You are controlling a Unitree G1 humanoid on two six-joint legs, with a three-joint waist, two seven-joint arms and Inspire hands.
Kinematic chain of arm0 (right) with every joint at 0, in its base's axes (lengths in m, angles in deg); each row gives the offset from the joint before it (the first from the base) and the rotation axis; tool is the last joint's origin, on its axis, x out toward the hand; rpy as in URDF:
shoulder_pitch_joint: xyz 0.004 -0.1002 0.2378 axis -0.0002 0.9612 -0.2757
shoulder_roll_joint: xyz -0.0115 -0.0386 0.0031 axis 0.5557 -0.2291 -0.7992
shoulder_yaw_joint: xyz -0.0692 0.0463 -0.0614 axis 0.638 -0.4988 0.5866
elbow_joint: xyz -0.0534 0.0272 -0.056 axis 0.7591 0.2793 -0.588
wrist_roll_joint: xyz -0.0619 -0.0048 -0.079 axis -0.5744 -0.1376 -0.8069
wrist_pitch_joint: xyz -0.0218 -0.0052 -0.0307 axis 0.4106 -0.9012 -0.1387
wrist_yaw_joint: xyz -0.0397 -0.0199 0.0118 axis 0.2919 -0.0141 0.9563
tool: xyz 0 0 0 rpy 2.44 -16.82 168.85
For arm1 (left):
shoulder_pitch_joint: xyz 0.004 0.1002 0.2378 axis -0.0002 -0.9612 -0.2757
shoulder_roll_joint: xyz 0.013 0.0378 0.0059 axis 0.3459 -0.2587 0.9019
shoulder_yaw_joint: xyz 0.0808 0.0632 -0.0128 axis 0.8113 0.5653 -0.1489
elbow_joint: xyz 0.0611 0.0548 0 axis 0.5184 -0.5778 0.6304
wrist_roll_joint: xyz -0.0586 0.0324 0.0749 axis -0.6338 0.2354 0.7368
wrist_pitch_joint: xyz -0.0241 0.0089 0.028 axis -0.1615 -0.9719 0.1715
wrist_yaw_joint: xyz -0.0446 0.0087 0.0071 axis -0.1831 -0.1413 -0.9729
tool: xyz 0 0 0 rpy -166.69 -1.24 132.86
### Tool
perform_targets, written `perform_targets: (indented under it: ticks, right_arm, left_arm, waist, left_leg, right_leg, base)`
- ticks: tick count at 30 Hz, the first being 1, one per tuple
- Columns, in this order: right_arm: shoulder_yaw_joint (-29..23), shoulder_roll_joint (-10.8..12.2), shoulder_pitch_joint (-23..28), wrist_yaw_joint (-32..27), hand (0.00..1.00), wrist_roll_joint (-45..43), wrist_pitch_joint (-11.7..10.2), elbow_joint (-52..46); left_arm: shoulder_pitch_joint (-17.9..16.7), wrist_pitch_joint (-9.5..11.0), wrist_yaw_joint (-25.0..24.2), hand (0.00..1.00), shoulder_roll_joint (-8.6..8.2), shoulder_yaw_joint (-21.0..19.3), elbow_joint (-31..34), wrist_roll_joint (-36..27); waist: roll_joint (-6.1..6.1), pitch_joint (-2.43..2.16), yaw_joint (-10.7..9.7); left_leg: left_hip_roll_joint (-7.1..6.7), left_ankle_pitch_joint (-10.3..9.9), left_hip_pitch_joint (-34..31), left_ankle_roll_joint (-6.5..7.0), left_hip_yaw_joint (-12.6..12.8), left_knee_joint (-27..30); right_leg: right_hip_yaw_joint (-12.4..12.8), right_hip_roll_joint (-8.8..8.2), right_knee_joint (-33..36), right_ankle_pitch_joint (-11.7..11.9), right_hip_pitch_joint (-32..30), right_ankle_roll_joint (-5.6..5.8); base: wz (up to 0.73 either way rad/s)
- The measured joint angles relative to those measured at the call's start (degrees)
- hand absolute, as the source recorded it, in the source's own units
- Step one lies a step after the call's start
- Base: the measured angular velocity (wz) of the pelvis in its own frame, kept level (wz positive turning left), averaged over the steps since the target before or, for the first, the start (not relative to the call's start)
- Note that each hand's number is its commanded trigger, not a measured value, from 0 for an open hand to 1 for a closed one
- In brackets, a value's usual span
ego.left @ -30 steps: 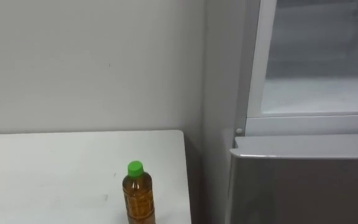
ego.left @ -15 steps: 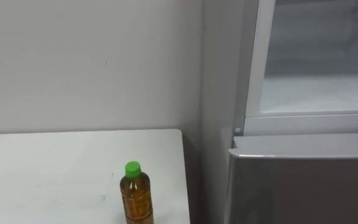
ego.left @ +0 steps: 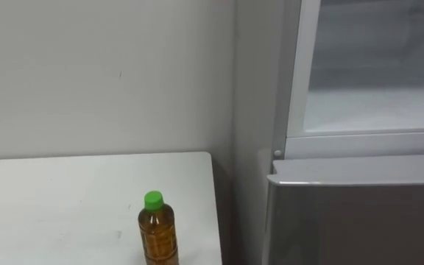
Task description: Put the bottle in the upper fridge
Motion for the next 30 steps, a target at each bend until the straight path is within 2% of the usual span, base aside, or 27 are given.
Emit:
perform_targets:
  ticks: [8, 14, 15, 17, 19, 22, 27, 30]
  right_arm:
    - [1.7, 0.0, 0.0, 0.1, 0.0, -0.6, -0.1, -2.2]
    - [1.8, 0.0, 0.0, 1.2, 0.0, -6.1, -0.1, -7.2]
    - [2.3, 0.0, 0.1, 1.3, 0.0, -7.6, -0.1, -9.2]
    - [3.3, 0.0, 0.3, 1.8, 0.0, -8.9, -0.2, -12.0]
    - [4.8, -0.1, 1.9, 3.7, 0.0, -10.5, 0.1, -18.5]
    - [6.9, -0.6, 3.3, 5.8, 0.0, -11.6, 0.1, -28.5]
    - [8.9, -1.9, 3.2, 9.4, 0.0, -11.5, 0.6, -43.3]
    - [8.9, -2.1, 2.1, 11.1, 0.0, -11.4, 0.4, -47.5]
  left_arm:
    - [-0.2, 0.4, -0.1, 0.0, 0.05, 0.1, 0.3, -0.2]
    - [0.4, 1.3, -0.5, 0.0, 0.1, 0.0, 0.4, 0.2]
    - [0.5, 1.5, -0.5, 0.0, 0.11, 0.0, 0.5, 0.2]
    - [0.4, 1.8, -0.6, 0.0, 0.18, 0.0, 0.6, 0.3]
    - [0.6, 2.0, -0.8, 0.0, 0.41, 0.1, 0.8, 0.2]
    - [-0.4, 2.0, -1.8, 0.0, 0.92, 1.1, 1.9, -0.1]
    - [-0.8, 1.9, -3.0, 0.0, 1.34, 2.2, 4.7, -0.5]
    - [-1.0, 2.0, -3.3, 0.0, 1.46, 2.3, 5.0, -0.5]
  waist:
    - [-0.35, -0.06, 0.0]
    - [-0.61, -0.08, 0.2]
    - [-0.85, -0.22, 0.3]
    - [-0.93, -0.21, 0.7]
    - [-1.11, -0.09, 1.5]
    - [-1.2, -0.01, 1.5]
    - [-1.21, 0.04, 1.5]
    - [-1.29, 0.04, 1.5]
  left_leg:
    - [0.0, 0.0, -0.2, 0.0, 0.1, 0.0]
    - [0.08, 0.0, -1.2, 0.0, 0.2, 0.2]
    - [0.14, 0.0, -1.5, 0.0, 0.3, 0.2]
    - [0.24, 0.0, -1.5, 0.0, 0.8, 0.2]
    - [0.26, 0.0, -1.4, 0.0, 0.8, 0.2]
    - [0.27, 0.0, -1.6, 0.01, 0.8, 0.2]
    - [0.23, 0.0, -1.9, 0.01, 0.8, 0.5]
    - [0.22, 0.0, -1.9, 0.01, 0.6, 0.4]
  right_leg:
    - [0.0, -0.01, 0.0, 0.0, -0.1, 0.01]
    - [0.2, -0.03, 0.8, 0.0, -1.6, -0.01]
    - [0.4, 0.0, 0.9, 0.0, -2.0, -0.04]
    - [0.7, 0.1, 1.0, 0.2, -2.1, -0.14]
    - [0.9, 0.14, 1.0, 0.2, -2.0, -0.14]
    - [0.9, 0.16, 0.9, 0.2, -2.1, -0.13]
    - [0.5, 0.0, 0.9, 0.3, -2.2, -0.1]
    - [0.1, -0.01, 0.9, 0.3, -2.1, -0.09]
  base:
    - [0.0]
    - [-0.01]
    - [-0.08]
    - [-0.1]
    - [-0.02]
    - [0.0]
    - [0.04]
    - [0.04]
